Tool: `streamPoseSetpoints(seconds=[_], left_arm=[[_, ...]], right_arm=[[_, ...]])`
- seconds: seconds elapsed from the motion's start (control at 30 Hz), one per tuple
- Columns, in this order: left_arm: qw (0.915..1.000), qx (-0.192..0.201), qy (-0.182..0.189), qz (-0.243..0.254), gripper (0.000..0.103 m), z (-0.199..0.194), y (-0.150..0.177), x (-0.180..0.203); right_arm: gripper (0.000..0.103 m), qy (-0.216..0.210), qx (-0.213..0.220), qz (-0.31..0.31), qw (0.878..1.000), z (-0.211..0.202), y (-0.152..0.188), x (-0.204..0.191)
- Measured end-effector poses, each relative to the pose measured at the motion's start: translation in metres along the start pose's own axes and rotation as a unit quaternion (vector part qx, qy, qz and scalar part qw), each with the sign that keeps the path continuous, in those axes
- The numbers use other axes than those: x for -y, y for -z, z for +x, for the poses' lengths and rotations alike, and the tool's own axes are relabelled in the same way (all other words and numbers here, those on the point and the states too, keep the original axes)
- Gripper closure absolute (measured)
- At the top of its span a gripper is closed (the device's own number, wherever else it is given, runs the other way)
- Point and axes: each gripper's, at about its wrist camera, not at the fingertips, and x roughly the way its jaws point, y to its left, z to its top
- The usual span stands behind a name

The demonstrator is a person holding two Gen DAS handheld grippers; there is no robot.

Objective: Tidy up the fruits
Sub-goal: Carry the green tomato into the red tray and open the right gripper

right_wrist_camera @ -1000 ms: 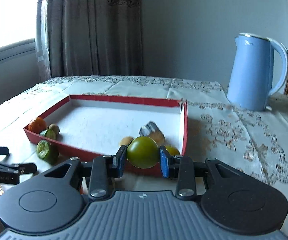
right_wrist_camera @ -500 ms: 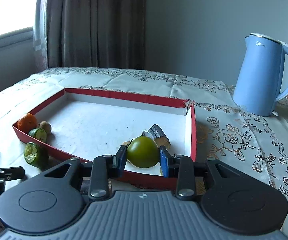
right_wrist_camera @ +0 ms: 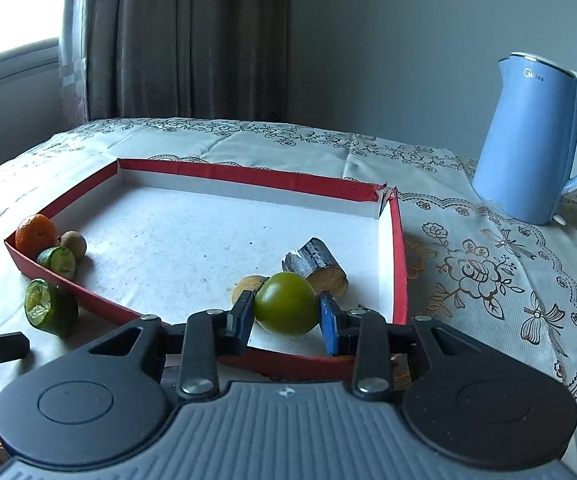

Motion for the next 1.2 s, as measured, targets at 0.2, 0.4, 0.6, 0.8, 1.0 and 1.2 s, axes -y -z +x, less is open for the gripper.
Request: streamPoseSetpoints(seconds=[0.2, 0.4, 0.6, 0.8, 1.0, 1.2], left_arm=[[1.0000, 0.000, 0.000, 0.000, 0.000, 0.000, 0.000, 0.000], [1.0000, 0.000, 0.000, 0.000, 0.000, 0.000, 0.000, 0.000], [1.0000, 0.000, 0.000, 0.000, 0.000, 0.000, 0.000, 0.000], [1.0000, 0.000, 0.000, 0.000, 0.000, 0.000, 0.000, 0.000], [1.0000, 0.000, 0.000, 0.000, 0.000, -0.001, 0.000, 0.000], [1.0000, 0.000, 0.000, 0.000, 0.000, 0.000, 0.000, 0.000]], right_arm=[[0.069, -0.002, 0.001, 0.000, 1.000, 0.000, 0.001, 0.000], [0.069, -0.005, 0.003, 0.005, 1.000, 0.000, 0.001, 0.001], [0.069, -0.011, 0.005, 0.007, 1.000, -0.004, 0.002, 0.004], [0.067, -0.018, 0.011, 0.012, 1.000, -0.011, 0.004, 0.005], [0.059, -0.023, 0.025, 0.023, 0.999, -0.024, 0.009, 0.008], [0.049, -0.012, 0.059, 0.034, 0.998, -0.057, 0.024, 0.015]])
